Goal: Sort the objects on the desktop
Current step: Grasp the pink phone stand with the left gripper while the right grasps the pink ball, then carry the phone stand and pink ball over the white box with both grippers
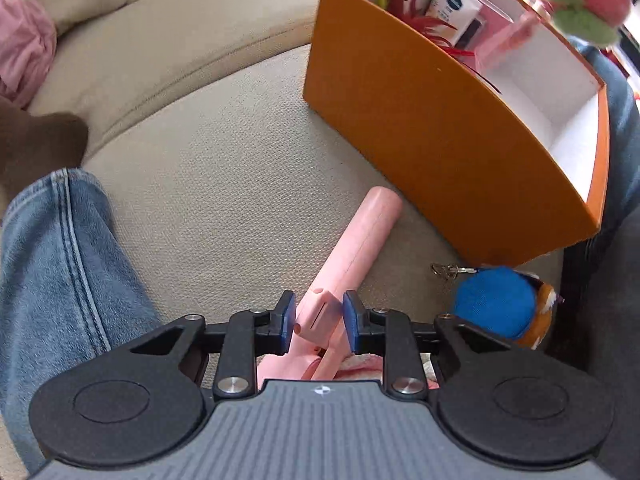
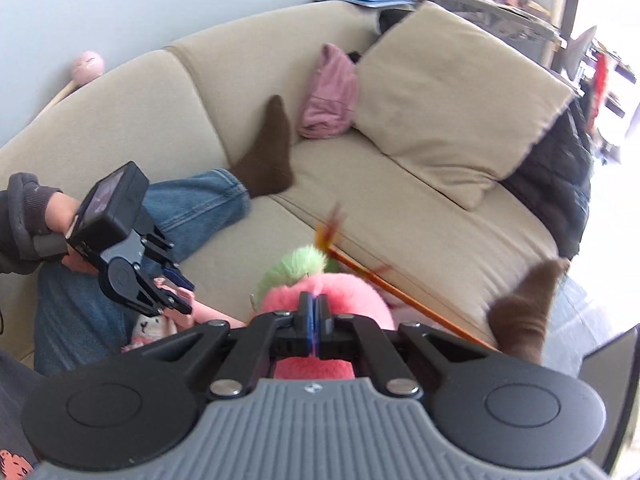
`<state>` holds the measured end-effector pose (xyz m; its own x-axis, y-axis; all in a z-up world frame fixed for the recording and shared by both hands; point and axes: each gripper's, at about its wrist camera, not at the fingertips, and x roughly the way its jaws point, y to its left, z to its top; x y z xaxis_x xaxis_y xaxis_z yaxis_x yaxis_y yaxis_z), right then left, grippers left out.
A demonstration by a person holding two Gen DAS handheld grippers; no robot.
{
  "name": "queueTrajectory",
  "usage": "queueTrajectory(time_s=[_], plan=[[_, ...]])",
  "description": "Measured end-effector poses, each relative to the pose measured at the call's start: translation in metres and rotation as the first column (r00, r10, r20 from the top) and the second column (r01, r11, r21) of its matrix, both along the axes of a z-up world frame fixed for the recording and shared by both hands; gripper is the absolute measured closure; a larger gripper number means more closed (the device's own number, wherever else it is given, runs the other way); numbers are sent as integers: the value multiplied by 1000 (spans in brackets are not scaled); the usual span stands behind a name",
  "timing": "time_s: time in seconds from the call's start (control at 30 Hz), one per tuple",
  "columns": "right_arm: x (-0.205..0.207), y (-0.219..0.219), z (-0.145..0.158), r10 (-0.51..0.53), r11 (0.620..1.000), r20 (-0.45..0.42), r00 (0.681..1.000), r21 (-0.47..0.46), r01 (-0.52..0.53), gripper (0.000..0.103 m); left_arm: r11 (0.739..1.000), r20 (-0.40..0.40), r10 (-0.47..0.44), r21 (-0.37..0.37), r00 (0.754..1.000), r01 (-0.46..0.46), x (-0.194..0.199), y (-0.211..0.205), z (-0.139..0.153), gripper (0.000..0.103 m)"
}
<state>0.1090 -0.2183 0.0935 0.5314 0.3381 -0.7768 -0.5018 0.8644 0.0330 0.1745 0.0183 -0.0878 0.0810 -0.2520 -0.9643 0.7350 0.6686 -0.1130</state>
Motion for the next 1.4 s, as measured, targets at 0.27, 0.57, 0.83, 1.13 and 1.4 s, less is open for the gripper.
queueTrajectory(time_s=[0.27, 0.57, 0.83, 1.13, 1.4], plan=[[7, -41, -51, -175, 984, -112, 978, 21, 179, 103, 993, 33, 116, -30, 993, -115, -14, 3, 14, 87], [31, -34, -106, -203, 968, -230, 952, 98, 230, 103, 944, 60, 317, -115, 947, -308, -17, 19, 34, 96], [59, -7, -133, -183, 971, -219, 958, 113, 211, 103, 877, 58, 427, -271, 902, -398, -29, 24, 71, 96], [81, 5, -155, -164, 980, -129, 978, 93, 177, 103, 802, 36, 513, -377, 857, -464, -23, 26, 88, 96], [54, 0, -129, -89, 992, -90, 992, 85, 97, 96, 747, -2, 551, -443, 834, -495, -19, 25, 97, 97]])
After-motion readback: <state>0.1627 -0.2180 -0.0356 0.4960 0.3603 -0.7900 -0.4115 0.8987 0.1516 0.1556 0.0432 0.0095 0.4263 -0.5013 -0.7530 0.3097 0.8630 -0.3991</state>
